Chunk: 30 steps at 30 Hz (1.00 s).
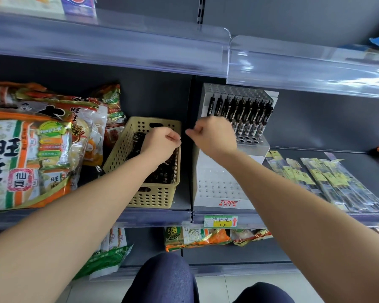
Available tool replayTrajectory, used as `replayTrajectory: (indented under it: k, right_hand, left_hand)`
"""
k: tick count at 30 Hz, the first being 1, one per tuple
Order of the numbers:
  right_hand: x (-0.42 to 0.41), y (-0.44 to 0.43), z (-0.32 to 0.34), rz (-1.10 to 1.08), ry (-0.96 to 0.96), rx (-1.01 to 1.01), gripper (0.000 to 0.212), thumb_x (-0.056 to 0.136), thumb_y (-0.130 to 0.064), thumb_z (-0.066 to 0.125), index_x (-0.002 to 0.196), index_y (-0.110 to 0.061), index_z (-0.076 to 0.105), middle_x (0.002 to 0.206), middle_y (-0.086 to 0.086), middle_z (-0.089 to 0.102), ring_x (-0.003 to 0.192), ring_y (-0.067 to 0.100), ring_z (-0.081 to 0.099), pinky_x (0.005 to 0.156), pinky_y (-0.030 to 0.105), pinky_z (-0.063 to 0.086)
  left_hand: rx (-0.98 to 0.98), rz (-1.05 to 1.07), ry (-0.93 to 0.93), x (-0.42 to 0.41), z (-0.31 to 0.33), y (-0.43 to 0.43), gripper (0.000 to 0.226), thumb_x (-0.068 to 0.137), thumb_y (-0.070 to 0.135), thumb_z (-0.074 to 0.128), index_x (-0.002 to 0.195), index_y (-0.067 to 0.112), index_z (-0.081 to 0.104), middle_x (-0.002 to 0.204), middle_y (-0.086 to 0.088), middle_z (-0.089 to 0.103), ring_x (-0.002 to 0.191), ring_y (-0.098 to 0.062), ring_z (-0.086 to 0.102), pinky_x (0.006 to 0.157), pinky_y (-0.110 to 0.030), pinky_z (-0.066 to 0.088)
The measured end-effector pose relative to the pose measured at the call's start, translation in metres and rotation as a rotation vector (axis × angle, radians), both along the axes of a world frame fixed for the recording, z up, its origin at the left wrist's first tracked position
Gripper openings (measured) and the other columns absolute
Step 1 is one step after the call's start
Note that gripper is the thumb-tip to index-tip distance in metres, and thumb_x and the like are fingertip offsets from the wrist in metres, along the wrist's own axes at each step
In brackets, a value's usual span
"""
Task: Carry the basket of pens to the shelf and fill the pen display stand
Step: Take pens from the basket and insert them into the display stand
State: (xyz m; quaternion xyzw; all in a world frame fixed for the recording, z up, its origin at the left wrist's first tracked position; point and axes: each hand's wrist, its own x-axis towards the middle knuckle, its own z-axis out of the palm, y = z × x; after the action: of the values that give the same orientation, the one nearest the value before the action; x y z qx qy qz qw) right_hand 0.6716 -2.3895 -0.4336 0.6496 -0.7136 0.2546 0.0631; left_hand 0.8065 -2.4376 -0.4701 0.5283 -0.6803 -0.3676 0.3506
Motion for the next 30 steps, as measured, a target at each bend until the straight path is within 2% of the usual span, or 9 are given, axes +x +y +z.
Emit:
replayTrajectory:
  k: [6, 10, 14, 17, 21, 23, 25, 28, 30]
  right_hand:
    - [0.029, -0.013, -0.022, 0.135, 0.047, 0.244, 0.015, 0.085, -0.028, 0.065, 0.092, -0.017, 0.073, 0.093, 0.003, 0.070, 0.091, 0.026, 0.063, 0.079, 0.035, 0.054]
    - [0.039, -0.020, -0.033, 0.156, 0.068, 0.294, 0.014, 0.086, -0.024, 0.064, 0.093, -0.016, 0.073, 0.096, 0.003, 0.070, 0.093, 0.025, 0.062, 0.080, 0.036, 0.054]
    - [0.043, -0.029, -0.043, 0.152, 0.095, 0.328, 0.015, 0.087, -0.025, 0.063, 0.093, -0.015, 0.072, 0.095, 0.003, 0.069, 0.094, 0.026, 0.061, 0.080, 0.038, 0.054]
    - [0.042, -0.035, -0.052, 0.141, 0.069, 0.324, 0.014, 0.086, -0.027, 0.064, 0.093, -0.017, 0.072, 0.096, 0.001, 0.069, 0.103, 0.025, 0.056, 0.083, 0.039, 0.053]
    - [0.042, -0.041, -0.062, 0.133, 0.036, 0.314, 0.013, 0.087, -0.028, 0.064, 0.094, -0.019, 0.072, 0.099, 0.000, 0.068, 0.110, 0.023, 0.049, 0.086, 0.038, 0.051]
    - [0.043, -0.044, -0.067, 0.131, 0.026, 0.315, 0.012, 0.087, -0.027, 0.064, 0.094, -0.020, 0.072, 0.098, 0.001, 0.068, 0.111, 0.023, 0.049, 0.086, 0.038, 0.051]
    - [0.044, -0.045, -0.072, 0.134, 0.033, 0.316, 0.013, 0.088, -0.026, 0.063, 0.094, -0.019, 0.072, 0.099, 0.002, 0.068, 0.112, 0.023, 0.048, 0.088, 0.038, 0.050]
    - [0.045, -0.046, -0.076, 0.138, 0.028, 0.305, 0.013, 0.089, -0.024, 0.062, 0.094, -0.018, 0.072, 0.100, 0.002, 0.069, 0.118, 0.022, 0.047, 0.090, 0.036, 0.049]
    - [0.045, -0.046, -0.077, 0.144, 0.025, 0.303, 0.012, 0.089, -0.022, 0.061, 0.092, -0.018, 0.072, 0.099, 0.002, 0.069, 0.116, 0.022, 0.048, 0.089, 0.034, 0.048]
  left_hand:
    - [0.014, 0.059, -0.238, 0.034, -0.008, -0.009, 0.005, 0.085, 0.020, 0.070, 0.087, 0.025, 0.070, 0.097, 0.004, 0.069, 0.087, -0.017, 0.062, 0.074, -0.028, 0.050]
    - [0.044, 0.014, -0.431, 0.050, -0.017, -0.014, 0.024, 0.084, 0.024, 0.072, 0.108, 0.022, 0.069, 0.121, 0.000, 0.062, 0.105, -0.021, 0.058, 0.088, -0.031, 0.048]
    - [0.174, -0.145, -0.749, 0.054, -0.027, -0.018, 0.065, 0.086, 0.034, 0.069, 0.142, 0.014, 0.043, 0.148, -0.009, 0.039, 0.131, -0.028, 0.043, 0.104, -0.036, 0.039]
    - [0.296, -0.280, -0.892, 0.052, -0.035, -0.021, 0.075, 0.090, 0.038, 0.063, 0.147, 0.005, 0.029, 0.149, -0.015, 0.035, 0.132, -0.030, 0.040, 0.106, -0.034, 0.036]
    - [0.360, -0.366, -1.048, 0.044, -0.051, -0.037, 0.103, 0.085, 0.056, 0.058, 0.153, 0.005, -0.001, 0.158, -0.024, 0.007, 0.142, -0.040, 0.020, 0.117, -0.046, 0.020]
    - [0.382, -0.360, -1.117, 0.042, -0.055, -0.041, 0.109, 0.087, 0.057, 0.055, 0.149, 0.002, -0.017, 0.156, -0.023, 0.016, 0.141, -0.038, 0.026, 0.116, -0.043, 0.024]
    - [0.353, -0.371, -1.123, 0.039, -0.053, -0.038, 0.097, 0.093, 0.055, 0.047, 0.150, 0.003, -0.010, 0.153, -0.019, 0.027, 0.136, -0.033, 0.035, 0.112, -0.038, 0.030]
    - [0.326, -0.437, -1.109, 0.027, -0.045, -0.030, 0.086, 0.093, 0.055, 0.046, 0.152, 0.004, 0.008, 0.153, -0.015, 0.027, 0.138, -0.030, 0.032, 0.110, -0.036, 0.028]
    - [0.301, -0.498, -1.150, 0.023, -0.045, -0.034, 0.071, 0.098, 0.043, 0.044, 0.149, 0.001, 0.018, 0.150, -0.016, 0.032, 0.135, -0.028, 0.035, 0.107, -0.033, 0.029]
